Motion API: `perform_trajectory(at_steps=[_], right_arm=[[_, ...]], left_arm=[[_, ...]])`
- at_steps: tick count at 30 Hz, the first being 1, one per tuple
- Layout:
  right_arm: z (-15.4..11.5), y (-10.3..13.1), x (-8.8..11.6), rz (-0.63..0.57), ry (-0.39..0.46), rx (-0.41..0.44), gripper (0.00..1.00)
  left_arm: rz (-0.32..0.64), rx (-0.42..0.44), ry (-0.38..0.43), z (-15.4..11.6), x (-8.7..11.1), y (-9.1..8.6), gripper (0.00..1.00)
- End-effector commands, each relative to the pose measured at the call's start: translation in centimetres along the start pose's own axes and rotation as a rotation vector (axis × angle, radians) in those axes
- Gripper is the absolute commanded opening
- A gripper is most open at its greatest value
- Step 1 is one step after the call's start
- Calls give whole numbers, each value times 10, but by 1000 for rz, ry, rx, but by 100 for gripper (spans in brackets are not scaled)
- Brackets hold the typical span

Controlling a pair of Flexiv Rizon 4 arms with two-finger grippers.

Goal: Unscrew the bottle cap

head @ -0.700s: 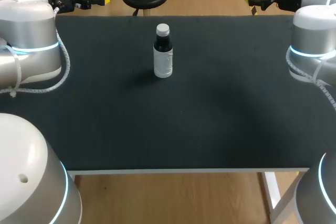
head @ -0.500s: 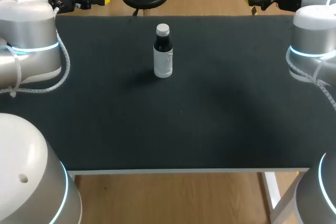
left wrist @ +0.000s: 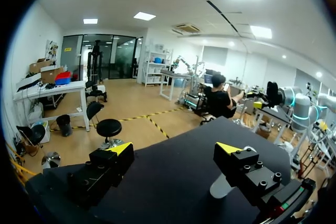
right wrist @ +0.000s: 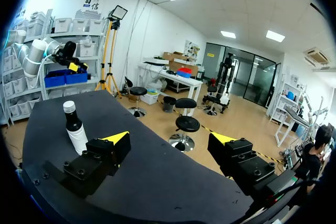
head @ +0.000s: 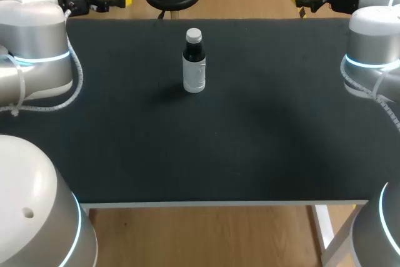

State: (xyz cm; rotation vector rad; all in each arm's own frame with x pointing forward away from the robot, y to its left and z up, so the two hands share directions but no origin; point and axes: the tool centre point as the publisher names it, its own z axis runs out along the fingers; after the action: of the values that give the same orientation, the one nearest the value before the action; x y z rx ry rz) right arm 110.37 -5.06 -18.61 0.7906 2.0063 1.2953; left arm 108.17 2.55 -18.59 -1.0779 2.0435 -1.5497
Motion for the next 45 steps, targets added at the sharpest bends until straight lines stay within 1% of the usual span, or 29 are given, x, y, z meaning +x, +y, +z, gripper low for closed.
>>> perform_trajectory(at_steps=[1,5,9,14,15,17,18,21,23,24,30,31,37,41,43,45], right_arm=[[0,0,0,0,0,1,100],[0,0,0,0,0,1,100],[0,0,0,0,0,1,100],[0,0,0,0,0,1,100],[0,0,0,0,0,1,100],[0,0,0,0,0,1,100],[0,0,0,0,0,1,100],[0,0,0,0,0,1,100],[0,0,0,0,0,1,100],[0,0,0,0,0,1,100],[0,0,0,0,0,1,100],[0,0,0,0,0,1,100],[0,0,0,0,0,1,100],[0,0,0,0,0,1,100],[0,0,0,0,0,1,100],[0,0,0,0,0,1,100]], left_arm=[[16,-12,34,2,-5,-1,100],[45,-35,90,5,-9,0,100],[94,-40,203,9,-12,5,100],[158,-51,352,19,-10,13,100],[163,-54,367,21,-12,14,100],[179,-50,417,26,-12,18,100],[187,-50,435,28,-9,20,100],[220,-25,517,33,-11,19,100],[241,-15,549,34,-14,16,100],[254,-3,574,34,-12,15,100],[308,19,647,35,-8,10,100],[308,21,653,35,-10,8,100],[311,25,694,37,-5,10,100],[314,25,705,38,-3,10,100],[314,21,711,37,36,35,100],[317,22,716,35,64,53,100]])
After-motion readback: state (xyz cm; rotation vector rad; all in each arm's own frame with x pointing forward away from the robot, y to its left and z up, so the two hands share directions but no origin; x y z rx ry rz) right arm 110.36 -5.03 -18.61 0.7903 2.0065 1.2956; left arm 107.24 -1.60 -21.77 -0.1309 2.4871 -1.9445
